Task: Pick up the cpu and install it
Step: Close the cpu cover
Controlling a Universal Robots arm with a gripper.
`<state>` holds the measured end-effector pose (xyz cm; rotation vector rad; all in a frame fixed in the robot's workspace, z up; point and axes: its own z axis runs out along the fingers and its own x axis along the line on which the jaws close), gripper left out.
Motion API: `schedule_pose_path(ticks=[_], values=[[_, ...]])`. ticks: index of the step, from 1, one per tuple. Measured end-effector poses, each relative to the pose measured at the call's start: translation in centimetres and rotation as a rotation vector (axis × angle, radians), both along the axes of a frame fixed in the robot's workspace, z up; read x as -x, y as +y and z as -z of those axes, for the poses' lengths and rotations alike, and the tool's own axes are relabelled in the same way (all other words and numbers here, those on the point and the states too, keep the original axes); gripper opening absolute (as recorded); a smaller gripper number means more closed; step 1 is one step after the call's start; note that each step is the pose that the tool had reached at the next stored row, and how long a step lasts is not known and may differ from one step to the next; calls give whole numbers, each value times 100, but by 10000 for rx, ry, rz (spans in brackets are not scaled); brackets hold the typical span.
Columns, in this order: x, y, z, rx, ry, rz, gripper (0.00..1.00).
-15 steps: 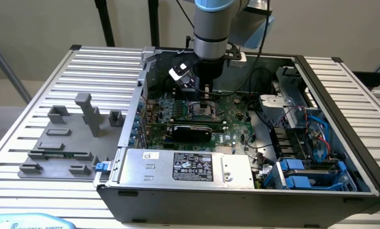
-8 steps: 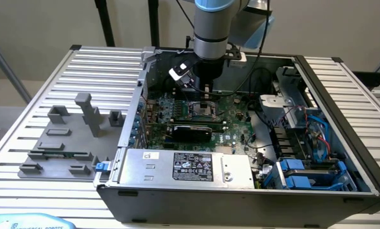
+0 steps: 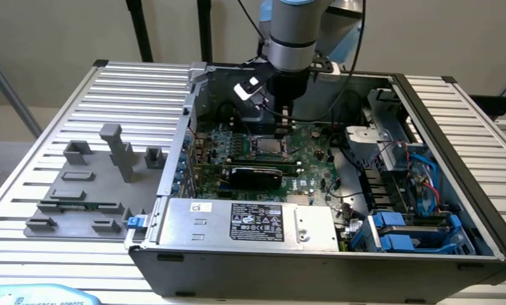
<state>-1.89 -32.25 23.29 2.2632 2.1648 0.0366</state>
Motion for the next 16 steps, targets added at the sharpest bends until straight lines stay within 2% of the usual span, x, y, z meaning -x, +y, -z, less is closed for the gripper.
schedule_pose_path(ticks=[8, 16], values=[[-265, -51, -249, -66, 139, 0, 11], [-613, -81, -332, -126, 278, 2, 11]])
